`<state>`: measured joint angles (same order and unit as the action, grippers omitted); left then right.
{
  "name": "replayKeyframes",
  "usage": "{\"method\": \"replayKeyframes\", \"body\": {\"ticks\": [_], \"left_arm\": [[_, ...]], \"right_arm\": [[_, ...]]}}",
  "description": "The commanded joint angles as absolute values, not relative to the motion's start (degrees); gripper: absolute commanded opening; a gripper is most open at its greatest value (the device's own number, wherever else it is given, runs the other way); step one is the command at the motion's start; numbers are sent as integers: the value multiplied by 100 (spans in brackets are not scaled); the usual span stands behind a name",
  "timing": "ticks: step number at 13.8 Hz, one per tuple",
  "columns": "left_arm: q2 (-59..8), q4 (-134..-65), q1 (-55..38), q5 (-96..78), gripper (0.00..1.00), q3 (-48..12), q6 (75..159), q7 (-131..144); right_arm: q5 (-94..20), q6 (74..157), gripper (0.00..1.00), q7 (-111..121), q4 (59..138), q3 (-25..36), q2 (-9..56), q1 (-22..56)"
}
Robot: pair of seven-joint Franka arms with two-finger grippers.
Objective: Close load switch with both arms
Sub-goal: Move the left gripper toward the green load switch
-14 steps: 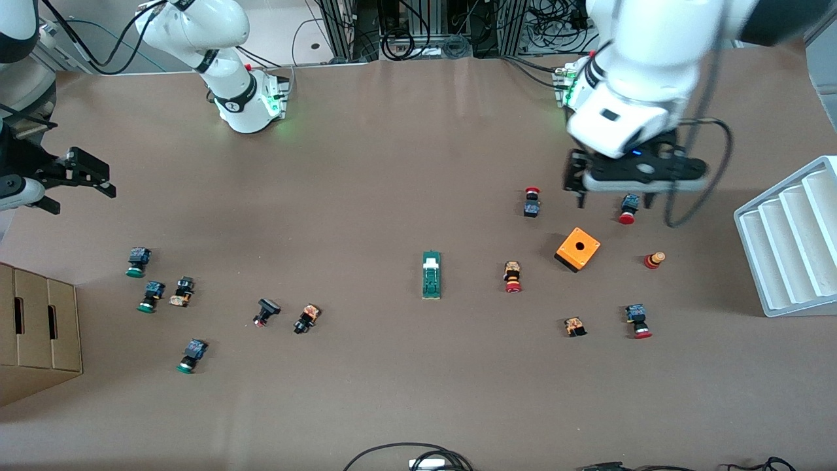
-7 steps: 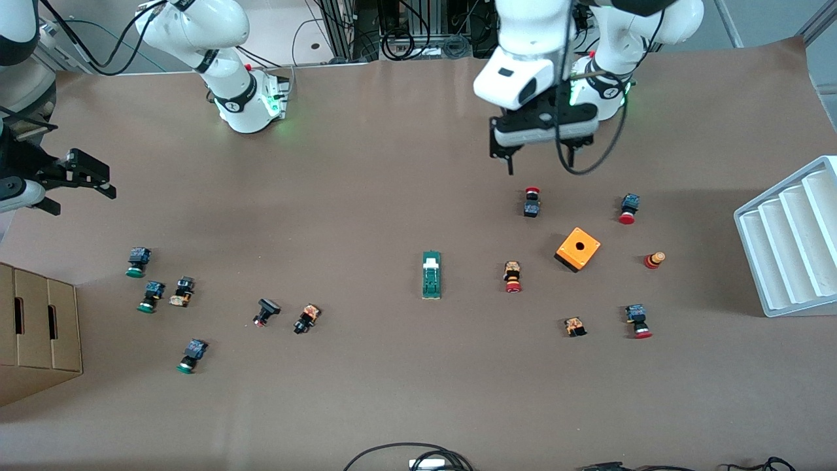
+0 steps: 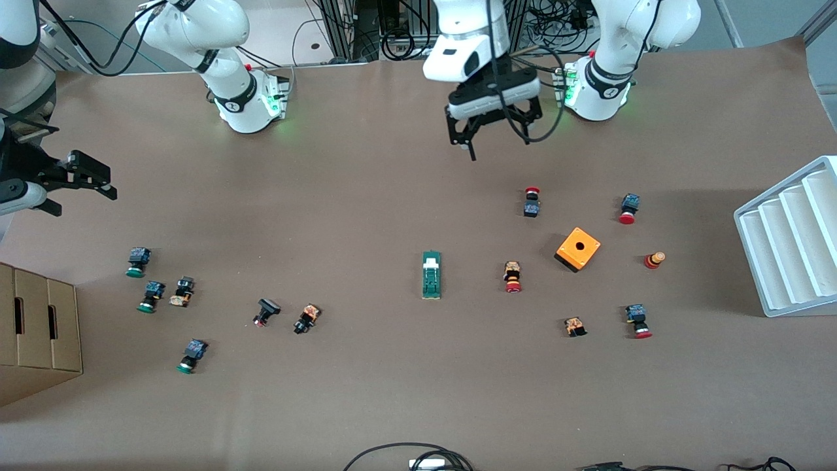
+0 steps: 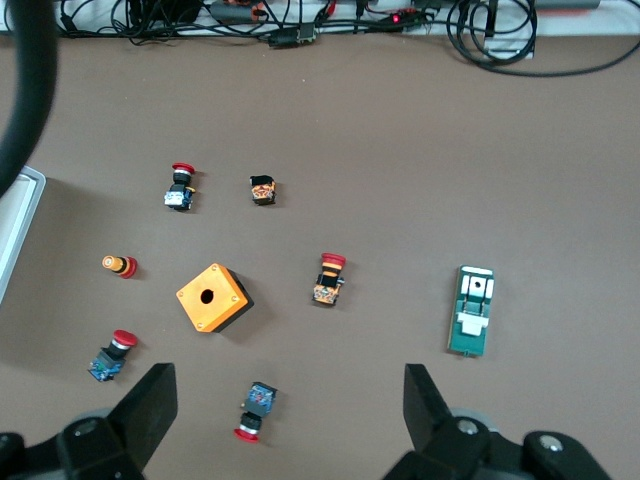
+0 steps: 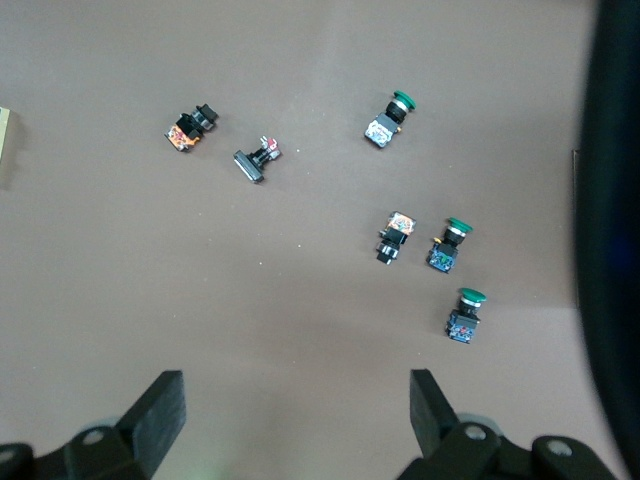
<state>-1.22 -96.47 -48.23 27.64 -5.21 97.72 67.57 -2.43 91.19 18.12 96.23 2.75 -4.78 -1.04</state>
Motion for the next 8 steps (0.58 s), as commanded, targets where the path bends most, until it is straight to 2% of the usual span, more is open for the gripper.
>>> {"method": "replayKeyframes", "body": {"ticks": [1, 6, 8], "left_arm": [[-271, -9677, -5237, 3067, 100, -457, 9817, 7538], [-474, -9808, -6054, 3524, 100, -352, 9800, 8743], [-588, -9861, -6851, 3647, 100, 199, 9817, 9261]], "right_arm": [[-97, 9123, 100, 1837, 9589, 281, -413, -62], [-114, 9175, 100, 1837, 9598, 281, -334, -35], [-114, 9220, 100, 1837, 9598, 273, -290, -9]]}}
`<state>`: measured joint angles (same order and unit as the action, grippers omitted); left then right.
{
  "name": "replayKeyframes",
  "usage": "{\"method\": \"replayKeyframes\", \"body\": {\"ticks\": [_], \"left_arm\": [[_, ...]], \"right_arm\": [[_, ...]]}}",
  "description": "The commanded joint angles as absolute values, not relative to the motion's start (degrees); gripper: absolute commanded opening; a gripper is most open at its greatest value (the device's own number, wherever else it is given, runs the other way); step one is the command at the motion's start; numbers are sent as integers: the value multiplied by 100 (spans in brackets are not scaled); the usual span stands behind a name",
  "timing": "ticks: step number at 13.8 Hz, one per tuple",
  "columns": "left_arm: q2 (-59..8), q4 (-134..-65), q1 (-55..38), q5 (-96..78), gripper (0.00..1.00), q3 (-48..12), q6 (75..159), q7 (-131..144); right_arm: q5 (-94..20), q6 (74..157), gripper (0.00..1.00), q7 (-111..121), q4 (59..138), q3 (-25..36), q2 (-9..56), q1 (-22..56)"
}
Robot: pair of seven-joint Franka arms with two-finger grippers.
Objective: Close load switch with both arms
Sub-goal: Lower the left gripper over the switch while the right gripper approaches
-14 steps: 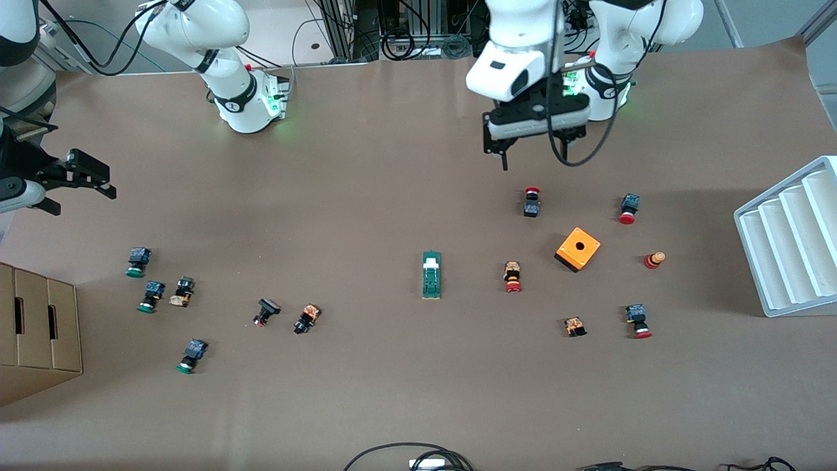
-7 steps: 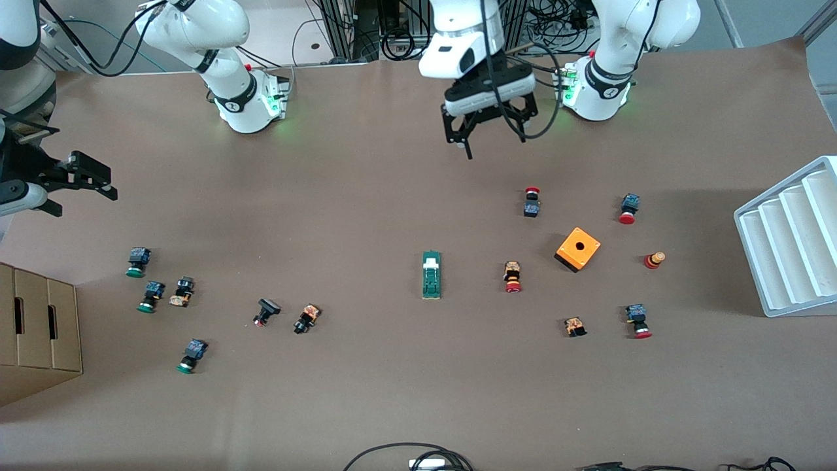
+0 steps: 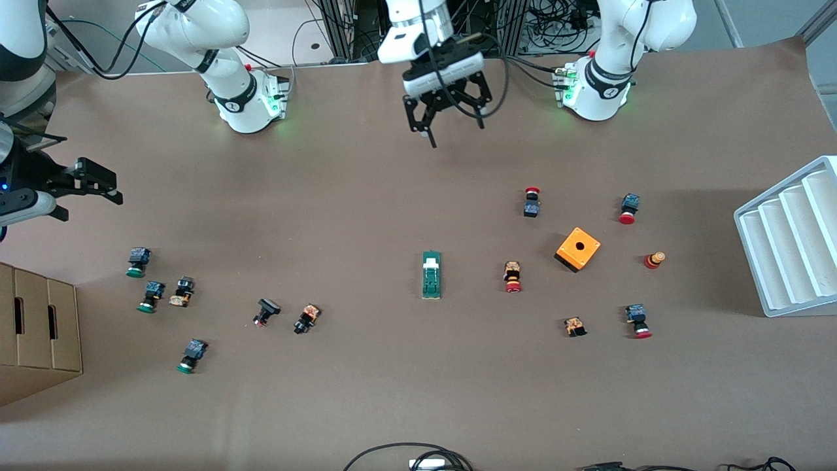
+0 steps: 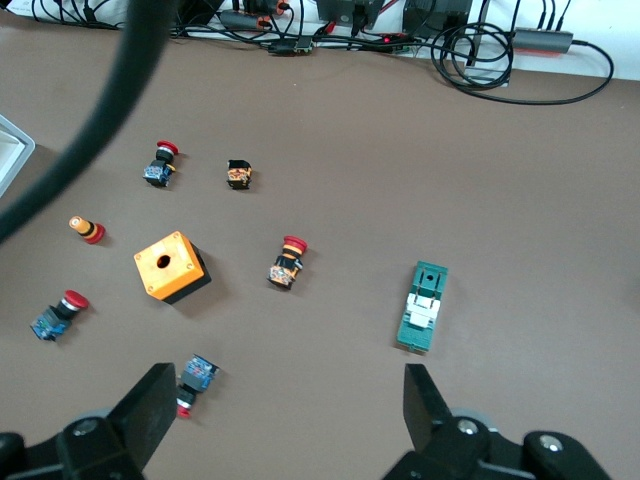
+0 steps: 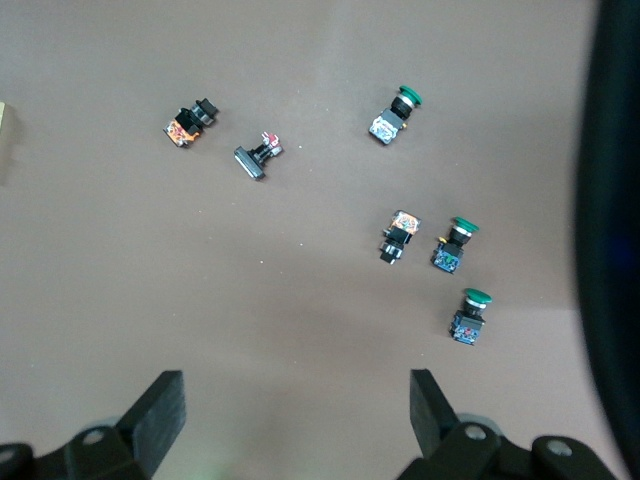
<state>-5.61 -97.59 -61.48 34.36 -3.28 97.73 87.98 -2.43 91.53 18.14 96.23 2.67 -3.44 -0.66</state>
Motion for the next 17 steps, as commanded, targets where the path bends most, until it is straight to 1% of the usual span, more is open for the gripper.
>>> {"method": "replayKeyframes", "body": {"ticks": [1, 2, 5, 9, 12, 14, 17], "left_arm": [[-598, -9931, -7290, 3656, 100, 541, 9826, 9507], [-580, -9975, -7556, 3656, 100, 675, 9826, 9719], [-606, -10037, -7742, 3778, 100, 650, 9809, 10335], [-870, -10028, -7813, 4182, 100, 650, 9852, 10774], [-905, -10063, -7910, 4463, 100, 659, 10010, 11003], [-975, -10081, -8155, 4806, 100, 677, 10011, 11284], [-975, -10536, -8226, 5482, 100, 677, 10335, 11880]], "right_arm": [[-106, 9220, 100, 1837, 9598, 272, -281, -9], [-79, 9220, 100, 1837, 9580, 272, -255, 43], [-62, 9386, 100, 1828, 9598, 272, -88, 210], [-62, 9668, 100, 1793, 9606, 272, 96, 272], [-114, 9729, 100, 1740, 9606, 272, 158, 325], [-141, 9730, 100, 1618, 9598, 264, 167, 369], [-368, 9721, 100, 1189, 9571, 264, 184, 465]]}}
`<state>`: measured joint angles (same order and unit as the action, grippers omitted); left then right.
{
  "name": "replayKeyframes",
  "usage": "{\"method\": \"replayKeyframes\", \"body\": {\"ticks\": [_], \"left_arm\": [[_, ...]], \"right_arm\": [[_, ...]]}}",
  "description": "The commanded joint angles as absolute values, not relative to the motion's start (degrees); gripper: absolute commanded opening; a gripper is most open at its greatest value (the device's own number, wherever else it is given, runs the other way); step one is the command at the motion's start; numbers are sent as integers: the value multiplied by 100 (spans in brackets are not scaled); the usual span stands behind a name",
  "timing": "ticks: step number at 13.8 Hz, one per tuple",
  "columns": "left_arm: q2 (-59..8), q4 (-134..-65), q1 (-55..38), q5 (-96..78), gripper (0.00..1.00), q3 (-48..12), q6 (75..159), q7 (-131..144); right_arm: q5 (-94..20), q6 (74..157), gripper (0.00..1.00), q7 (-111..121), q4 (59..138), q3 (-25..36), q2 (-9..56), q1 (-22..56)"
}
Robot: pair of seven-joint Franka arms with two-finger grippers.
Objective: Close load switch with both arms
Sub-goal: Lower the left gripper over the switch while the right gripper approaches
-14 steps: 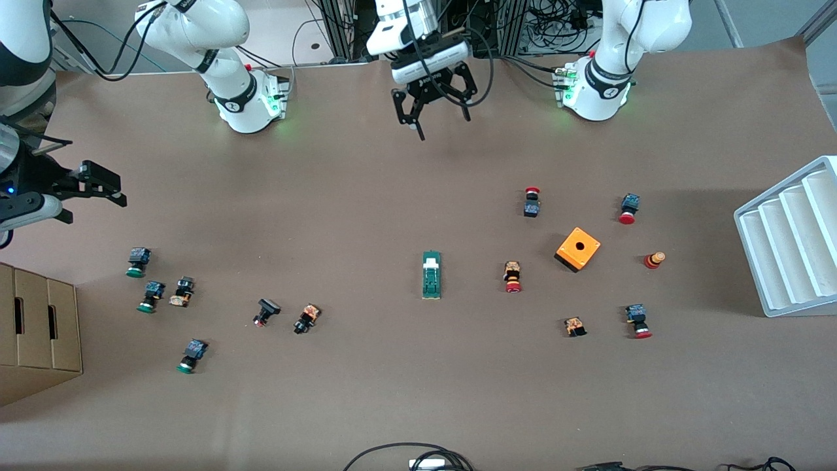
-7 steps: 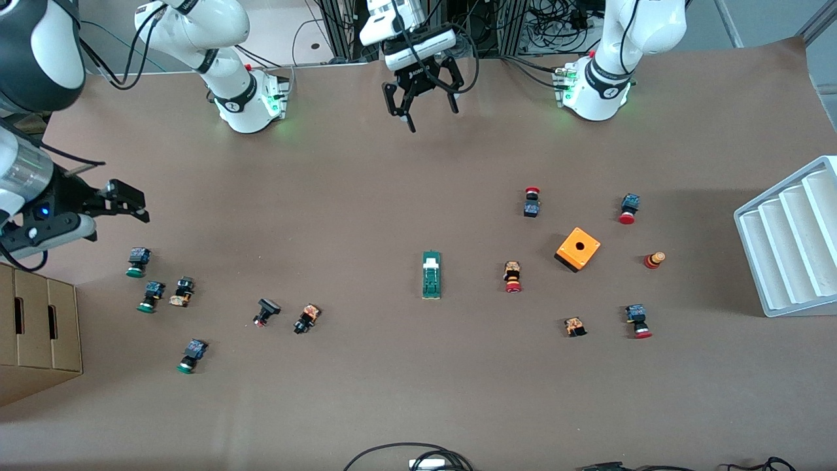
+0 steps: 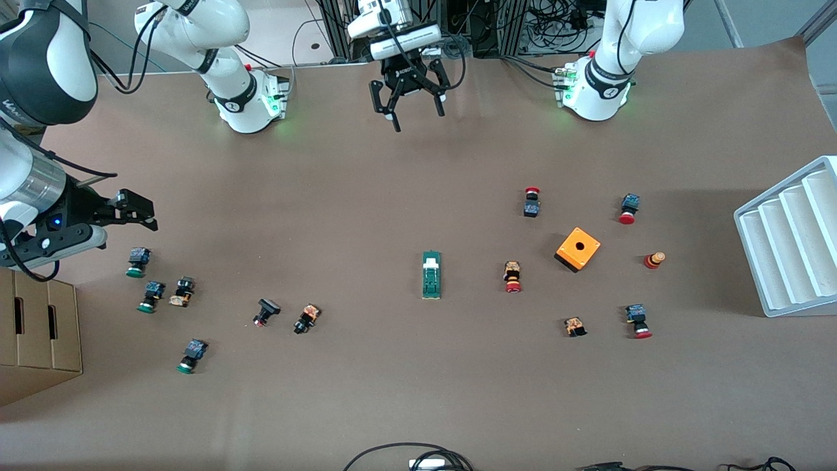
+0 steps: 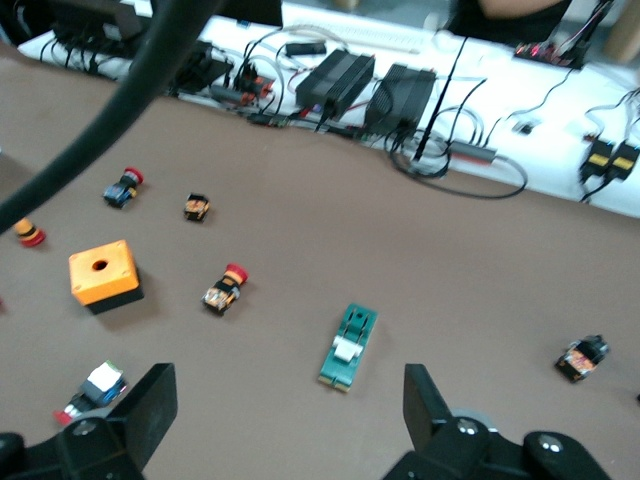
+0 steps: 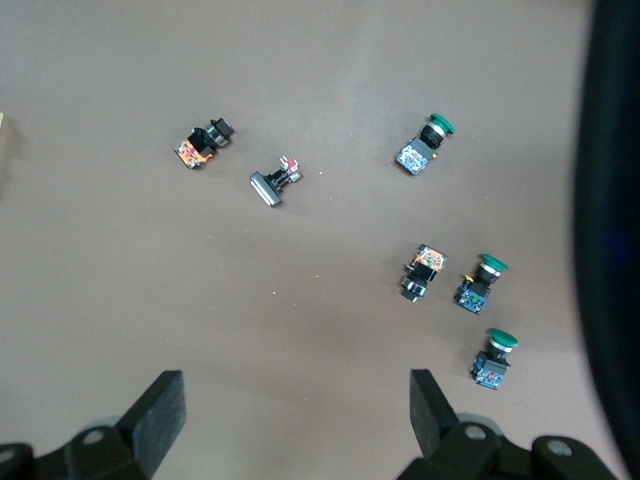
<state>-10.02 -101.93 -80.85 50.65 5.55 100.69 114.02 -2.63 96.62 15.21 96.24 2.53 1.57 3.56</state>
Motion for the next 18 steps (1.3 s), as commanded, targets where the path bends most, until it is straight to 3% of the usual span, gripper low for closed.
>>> {"method": "replayKeyframes", "body": {"ticks": [1, 8, 14, 18], "left_arm": [[-984, -10686, -8296, 5728, 100, 685, 10388, 12231], [-975, -11390, -8534, 6564, 100, 694, 10731, 13657], [-1634, -11391, -8578, 7329, 100, 1019, 11092, 14396], [-1881, -11399, -8534, 7523, 100, 1028, 11162, 14607]], "right_arm": [[-534, 9703, 100, 908, 9545, 272, 237, 483], [-1422, 9615, 100, -1279, 9256, 334, 641, 958], [-2012, 9624, 100, -3573, 8667, 378, 1168, 1563], [-2136, 9694, 100, -5708, 7552, 431, 2204, 2196]]}}
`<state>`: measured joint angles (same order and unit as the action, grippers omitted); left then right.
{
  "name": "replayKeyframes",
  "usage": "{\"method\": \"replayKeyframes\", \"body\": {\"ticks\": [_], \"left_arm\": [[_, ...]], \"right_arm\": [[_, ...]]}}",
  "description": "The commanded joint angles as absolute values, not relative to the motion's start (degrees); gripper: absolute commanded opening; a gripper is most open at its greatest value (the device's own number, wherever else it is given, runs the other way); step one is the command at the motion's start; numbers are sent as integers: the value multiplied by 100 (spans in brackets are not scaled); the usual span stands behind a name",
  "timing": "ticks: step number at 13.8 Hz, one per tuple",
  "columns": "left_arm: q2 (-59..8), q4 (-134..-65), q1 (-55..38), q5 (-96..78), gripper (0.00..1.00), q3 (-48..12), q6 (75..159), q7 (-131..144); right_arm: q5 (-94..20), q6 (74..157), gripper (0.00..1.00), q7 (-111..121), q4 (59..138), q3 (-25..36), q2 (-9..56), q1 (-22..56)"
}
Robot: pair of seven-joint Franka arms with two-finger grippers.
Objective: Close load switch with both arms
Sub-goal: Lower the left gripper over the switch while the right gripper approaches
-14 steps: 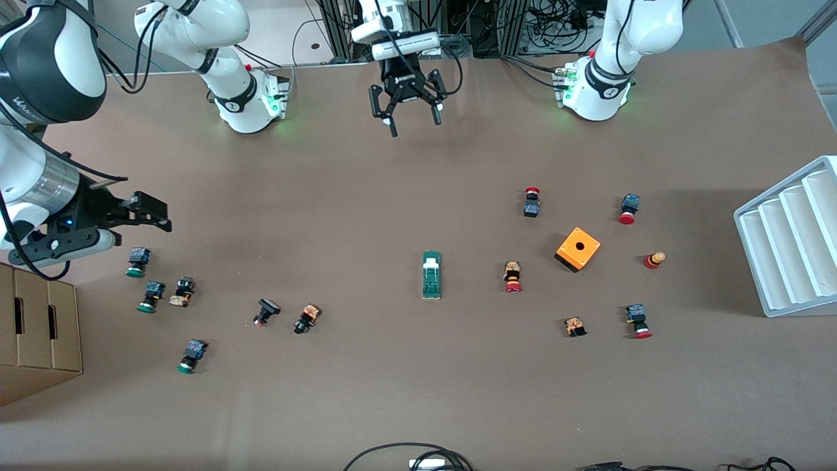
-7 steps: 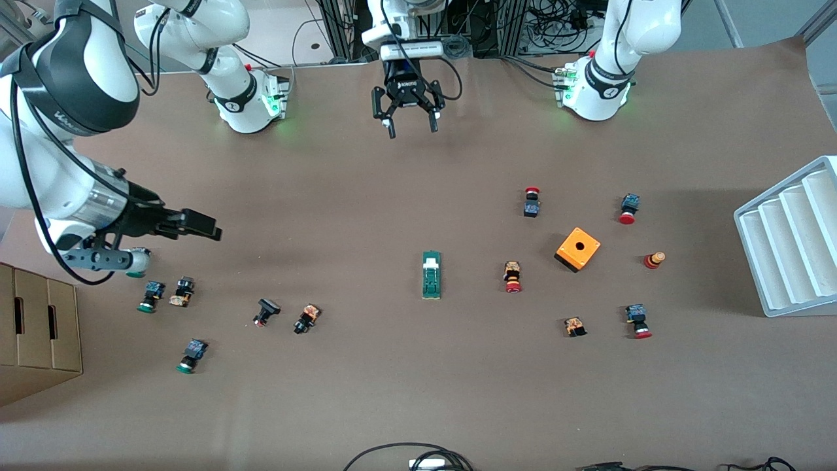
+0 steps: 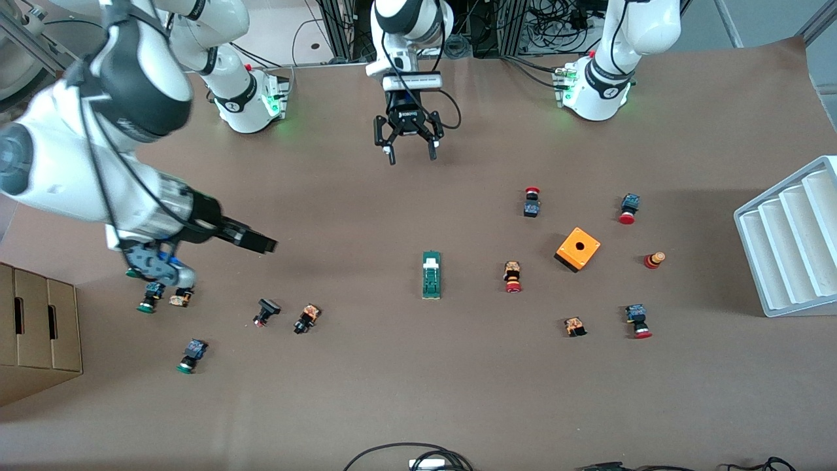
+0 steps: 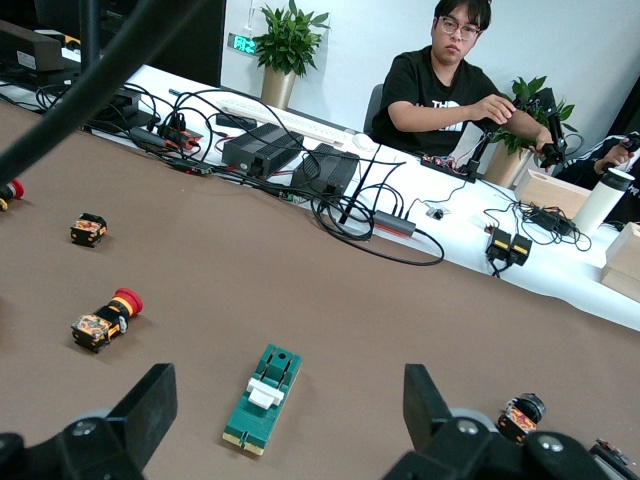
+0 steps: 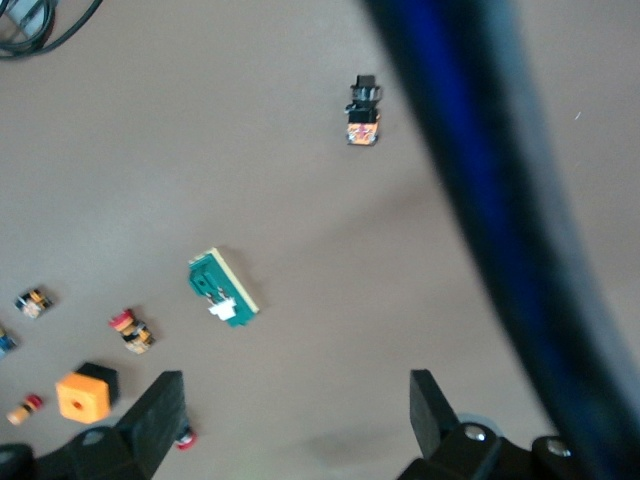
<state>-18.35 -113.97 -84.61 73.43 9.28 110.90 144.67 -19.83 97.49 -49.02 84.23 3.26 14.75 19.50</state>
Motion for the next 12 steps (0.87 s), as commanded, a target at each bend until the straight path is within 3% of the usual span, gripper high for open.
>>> {"method": "replayKeyframes", "body": {"ticks": [1, 12], "left_arm": [[-1881, -11434, -8517, 7576, 100, 1028, 11171, 14607], [-2399, -11865, -8473, 8296, 100, 1028, 11268, 14352]], "right_arm": [[-2127, 9738, 100, -5974, 7524, 439, 2284, 2310], [-2795, 10220, 100, -7945, 7382, 395, 2487, 2496]]}}
